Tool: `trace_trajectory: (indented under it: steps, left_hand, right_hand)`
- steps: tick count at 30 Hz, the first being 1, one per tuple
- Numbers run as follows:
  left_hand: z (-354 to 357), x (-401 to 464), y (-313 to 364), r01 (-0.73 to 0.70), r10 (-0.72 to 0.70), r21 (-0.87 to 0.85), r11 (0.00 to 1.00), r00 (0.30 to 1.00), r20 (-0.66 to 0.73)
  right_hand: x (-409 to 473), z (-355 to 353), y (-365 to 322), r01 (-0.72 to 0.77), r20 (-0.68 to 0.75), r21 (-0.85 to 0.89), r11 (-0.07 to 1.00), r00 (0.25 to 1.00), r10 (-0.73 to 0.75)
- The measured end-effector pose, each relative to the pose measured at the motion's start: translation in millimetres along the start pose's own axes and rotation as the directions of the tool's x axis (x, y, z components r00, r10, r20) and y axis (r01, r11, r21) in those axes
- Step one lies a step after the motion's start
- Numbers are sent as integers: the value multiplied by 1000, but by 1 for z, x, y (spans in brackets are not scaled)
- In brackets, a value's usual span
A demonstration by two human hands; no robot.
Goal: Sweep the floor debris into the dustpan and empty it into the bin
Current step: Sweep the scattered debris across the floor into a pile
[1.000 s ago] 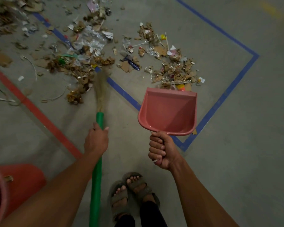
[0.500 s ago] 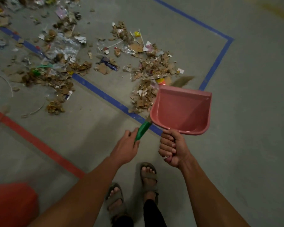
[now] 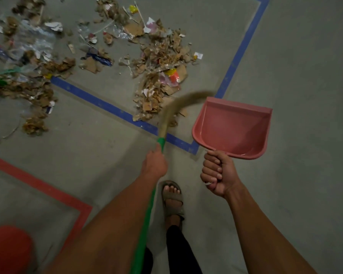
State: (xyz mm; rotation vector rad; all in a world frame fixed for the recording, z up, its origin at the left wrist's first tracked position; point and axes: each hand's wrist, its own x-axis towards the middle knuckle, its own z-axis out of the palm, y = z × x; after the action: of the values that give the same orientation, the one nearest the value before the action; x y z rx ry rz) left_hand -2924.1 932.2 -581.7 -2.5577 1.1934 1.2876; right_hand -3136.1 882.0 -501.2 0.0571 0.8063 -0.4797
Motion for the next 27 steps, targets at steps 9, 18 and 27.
trace_trajectory:
  steps: [9, 18, 27]
  left_hand:
    - [-53, -9, -26, 172, -241, -225, 959, 914, -326]
    - [-29, -47, -21, -190, 158, -99, 977, 951, -264]
    - [8, 0, -43, -114, 91, 247, 962, 990, 103]
  right_hand:
    - [-3, 11, -6, -16, 1, 9, 1000, 1000, 16]
    - [-1, 41, -4, 18, 32, 3, 1000, 999, -18]
    - [26, 37, 27, -38, 3, -49, 998, 999, 38]
